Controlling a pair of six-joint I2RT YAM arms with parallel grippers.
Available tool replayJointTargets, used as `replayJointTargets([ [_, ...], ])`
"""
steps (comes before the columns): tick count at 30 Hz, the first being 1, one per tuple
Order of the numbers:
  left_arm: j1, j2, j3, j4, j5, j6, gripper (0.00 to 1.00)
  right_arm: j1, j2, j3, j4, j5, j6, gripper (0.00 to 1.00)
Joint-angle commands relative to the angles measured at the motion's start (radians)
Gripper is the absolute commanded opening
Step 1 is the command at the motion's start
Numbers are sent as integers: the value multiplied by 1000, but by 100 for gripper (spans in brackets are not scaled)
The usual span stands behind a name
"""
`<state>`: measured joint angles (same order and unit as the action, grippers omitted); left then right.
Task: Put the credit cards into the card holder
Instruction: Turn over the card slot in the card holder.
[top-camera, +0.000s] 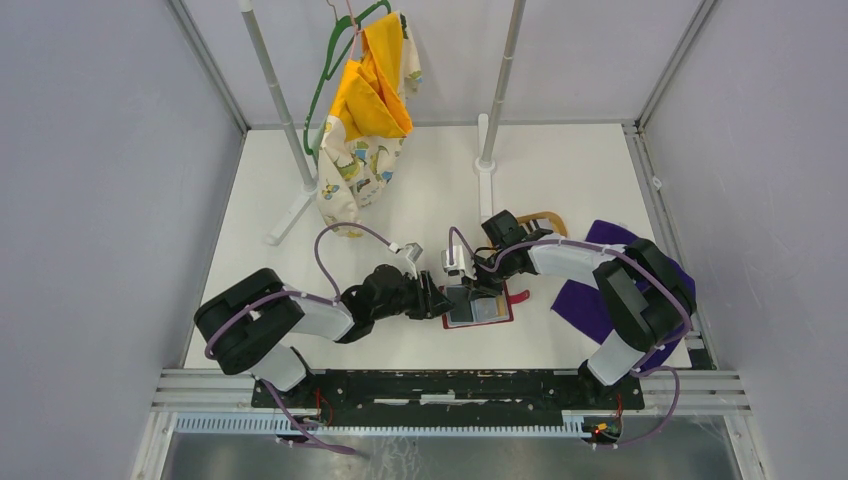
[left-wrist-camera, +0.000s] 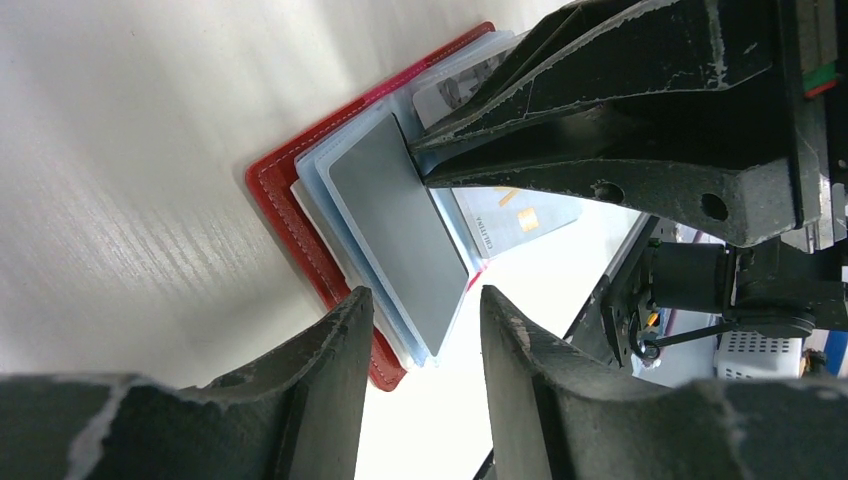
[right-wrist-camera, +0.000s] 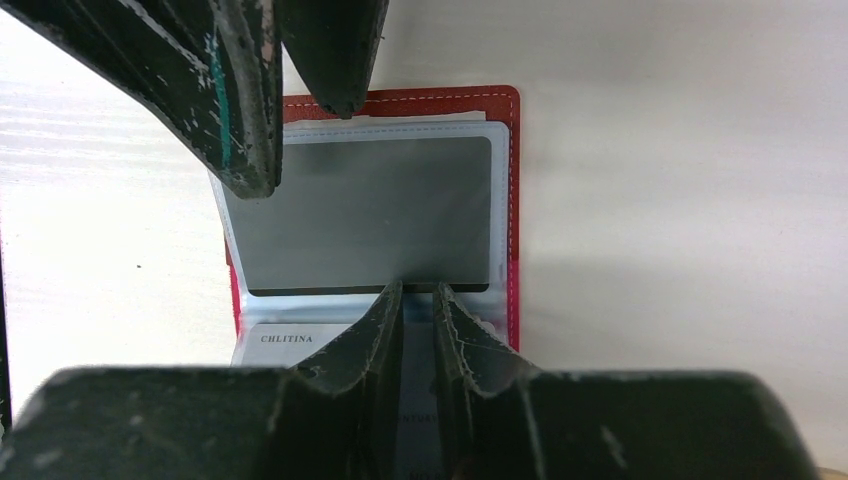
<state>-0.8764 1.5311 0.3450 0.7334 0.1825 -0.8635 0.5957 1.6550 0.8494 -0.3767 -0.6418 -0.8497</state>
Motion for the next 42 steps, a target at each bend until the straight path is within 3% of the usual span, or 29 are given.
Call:
replayJointTargets([
  [1,-1,-5,17,32,-7,34,51,9,38,4,-25,54,-5,22],
  [16,-7,60,25,153,58,-8,49,8,34,5,-30,50,-5,22],
  [31,-18,69,58,143,75,-8,46,8,31,7,-33,40,-5,23],
  [42,-25,63,88,89,72,3,40,-2,-27,17,-44,-5,-3,30],
])
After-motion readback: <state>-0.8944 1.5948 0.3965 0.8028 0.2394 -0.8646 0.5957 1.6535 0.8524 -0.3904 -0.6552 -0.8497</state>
